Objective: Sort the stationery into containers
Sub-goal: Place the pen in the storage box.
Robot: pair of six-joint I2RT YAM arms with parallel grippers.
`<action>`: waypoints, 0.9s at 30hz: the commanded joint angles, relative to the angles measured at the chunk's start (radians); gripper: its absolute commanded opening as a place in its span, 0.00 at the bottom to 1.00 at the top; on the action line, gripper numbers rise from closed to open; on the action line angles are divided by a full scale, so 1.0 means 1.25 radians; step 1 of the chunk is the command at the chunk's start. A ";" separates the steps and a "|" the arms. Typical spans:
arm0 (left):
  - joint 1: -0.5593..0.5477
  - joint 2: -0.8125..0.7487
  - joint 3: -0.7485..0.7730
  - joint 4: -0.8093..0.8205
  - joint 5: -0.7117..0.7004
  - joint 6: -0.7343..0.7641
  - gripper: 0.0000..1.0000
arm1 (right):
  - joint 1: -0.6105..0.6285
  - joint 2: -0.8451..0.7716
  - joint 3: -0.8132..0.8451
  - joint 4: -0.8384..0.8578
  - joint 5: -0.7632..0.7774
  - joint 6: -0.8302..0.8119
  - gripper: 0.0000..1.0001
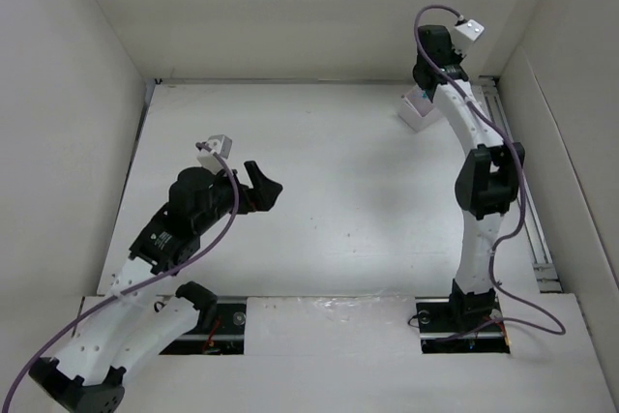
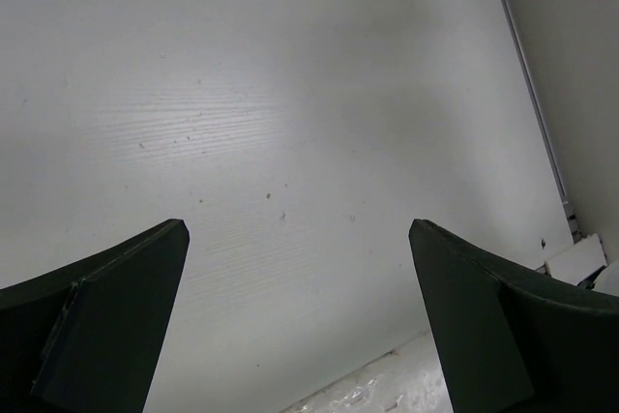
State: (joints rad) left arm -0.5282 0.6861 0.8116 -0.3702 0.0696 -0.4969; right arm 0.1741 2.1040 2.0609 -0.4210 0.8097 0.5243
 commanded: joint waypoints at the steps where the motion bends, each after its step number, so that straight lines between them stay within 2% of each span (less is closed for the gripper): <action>1: 0.002 0.017 0.029 0.016 -0.013 -0.001 1.00 | 0.014 0.046 0.022 0.142 0.101 -0.170 0.00; 3: 0.002 0.017 0.029 0.016 -0.013 -0.009 1.00 | 0.014 0.053 -0.002 0.233 0.126 -0.214 0.00; 6: 0.002 0.017 0.037 0.037 -0.013 -0.009 1.00 | 0.007 0.083 -0.002 0.267 0.145 -0.246 0.00; 10: 0.002 0.038 0.044 0.037 -0.013 -0.009 1.00 | 0.007 0.099 0.008 0.294 0.145 -0.262 0.00; 23: 0.002 0.049 0.051 0.037 -0.013 -0.001 1.00 | 0.036 0.107 -0.113 0.311 0.145 -0.237 0.03; 25: 0.002 0.049 0.051 0.037 -0.005 -0.001 1.00 | 0.043 0.100 -0.121 0.311 0.145 -0.229 0.09; 26: 0.002 0.041 0.051 0.037 -0.005 -0.001 1.00 | 0.044 0.093 -0.121 0.311 0.145 -0.229 0.17; 27: 0.002 0.041 0.051 0.037 -0.005 -0.001 1.00 | 0.044 0.093 -0.128 0.311 0.145 -0.229 0.37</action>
State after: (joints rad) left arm -0.5282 0.7578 0.8356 -0.3557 0.0593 -0.5018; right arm 0.2111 2.2517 1.9118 -0.0811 0.9703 0.2283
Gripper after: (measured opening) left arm 0.993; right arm 0.314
